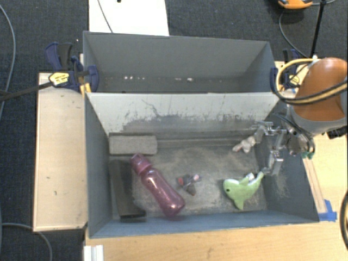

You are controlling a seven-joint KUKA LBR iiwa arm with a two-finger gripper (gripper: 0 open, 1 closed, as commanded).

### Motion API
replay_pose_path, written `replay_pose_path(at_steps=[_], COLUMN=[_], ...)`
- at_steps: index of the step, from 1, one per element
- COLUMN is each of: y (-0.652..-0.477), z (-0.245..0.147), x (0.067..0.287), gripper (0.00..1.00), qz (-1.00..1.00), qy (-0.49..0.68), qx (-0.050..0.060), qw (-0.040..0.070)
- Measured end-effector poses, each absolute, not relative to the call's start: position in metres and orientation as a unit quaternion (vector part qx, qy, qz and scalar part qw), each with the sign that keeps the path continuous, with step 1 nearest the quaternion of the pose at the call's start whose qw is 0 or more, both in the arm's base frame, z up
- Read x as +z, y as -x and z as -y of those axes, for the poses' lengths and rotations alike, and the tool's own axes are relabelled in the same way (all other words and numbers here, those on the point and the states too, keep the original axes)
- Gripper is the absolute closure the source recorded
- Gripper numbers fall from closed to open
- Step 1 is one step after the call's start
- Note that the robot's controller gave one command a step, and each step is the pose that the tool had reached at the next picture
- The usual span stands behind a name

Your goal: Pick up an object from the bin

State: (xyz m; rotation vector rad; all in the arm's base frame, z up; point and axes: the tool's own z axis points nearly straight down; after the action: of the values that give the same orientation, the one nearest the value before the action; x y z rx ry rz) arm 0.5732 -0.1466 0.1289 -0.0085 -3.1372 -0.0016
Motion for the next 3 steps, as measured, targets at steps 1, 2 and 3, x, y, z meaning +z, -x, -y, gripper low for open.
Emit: replay_pose_path(at_steps=[1, 2, 3], y=[-0.575, -0.548, -0.519], z=[0.146, 0.145, 0.131], x=[0.134, 0.109, 0.074], gripper=[0.0, 0.0, 0.0], qz=[1.0, 0.999, 0.997], qy=[0.001, -0.044, -0.078], qx=[0.0, 0.001, 0.001], qw=[-0.002, -0.004, -0.002])
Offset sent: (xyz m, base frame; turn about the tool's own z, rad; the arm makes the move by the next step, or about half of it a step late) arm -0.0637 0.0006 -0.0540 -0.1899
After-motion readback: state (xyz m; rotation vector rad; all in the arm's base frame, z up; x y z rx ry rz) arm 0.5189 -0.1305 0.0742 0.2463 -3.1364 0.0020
